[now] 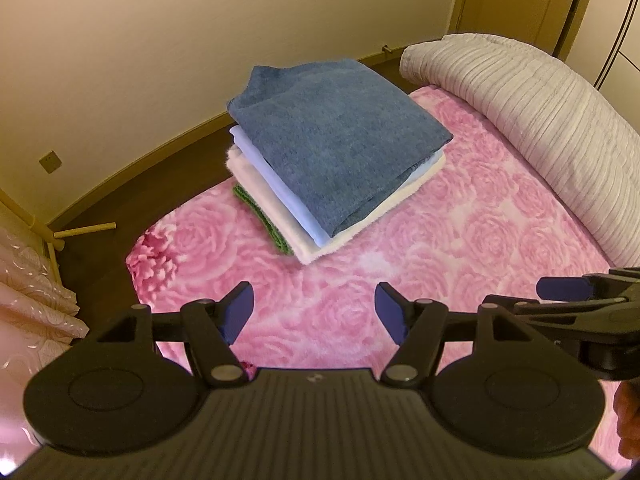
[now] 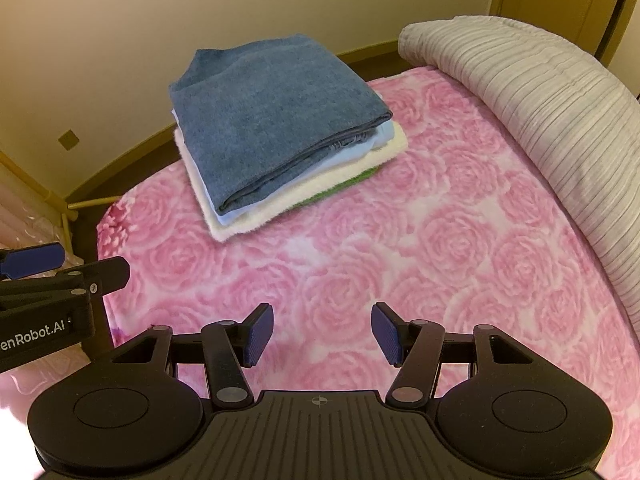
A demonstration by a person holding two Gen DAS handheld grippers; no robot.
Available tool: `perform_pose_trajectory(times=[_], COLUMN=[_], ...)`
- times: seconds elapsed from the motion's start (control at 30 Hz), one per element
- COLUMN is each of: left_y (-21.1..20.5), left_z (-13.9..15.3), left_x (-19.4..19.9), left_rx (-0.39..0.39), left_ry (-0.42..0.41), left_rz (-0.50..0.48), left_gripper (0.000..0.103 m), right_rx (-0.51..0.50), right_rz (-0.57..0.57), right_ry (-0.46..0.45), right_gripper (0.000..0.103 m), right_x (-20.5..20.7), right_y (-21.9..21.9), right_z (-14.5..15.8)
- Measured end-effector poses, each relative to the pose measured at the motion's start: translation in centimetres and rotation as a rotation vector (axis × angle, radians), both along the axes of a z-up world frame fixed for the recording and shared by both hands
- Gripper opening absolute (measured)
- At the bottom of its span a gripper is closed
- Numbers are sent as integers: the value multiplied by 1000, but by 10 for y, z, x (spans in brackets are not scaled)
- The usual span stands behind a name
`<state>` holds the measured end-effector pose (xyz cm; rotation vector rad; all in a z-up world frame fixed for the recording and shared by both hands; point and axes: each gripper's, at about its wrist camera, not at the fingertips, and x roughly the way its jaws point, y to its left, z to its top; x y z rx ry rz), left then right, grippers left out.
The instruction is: Fold clothes
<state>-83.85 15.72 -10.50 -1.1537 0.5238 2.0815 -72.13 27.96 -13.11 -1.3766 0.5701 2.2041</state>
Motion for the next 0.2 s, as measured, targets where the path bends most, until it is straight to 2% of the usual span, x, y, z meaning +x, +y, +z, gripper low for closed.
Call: perform_pose_trajectory(times=[0.2], left_y=[-4], left_z=[6], left_x=[0], left_rx=[13], left_ry=[13], left_rz=[3], left_gripper=[64], right_rx=[5], right_rz=[9], right_ry=[4], right_gripper=[58], right_x=[-1], right_y=[-6], right_z=[4])
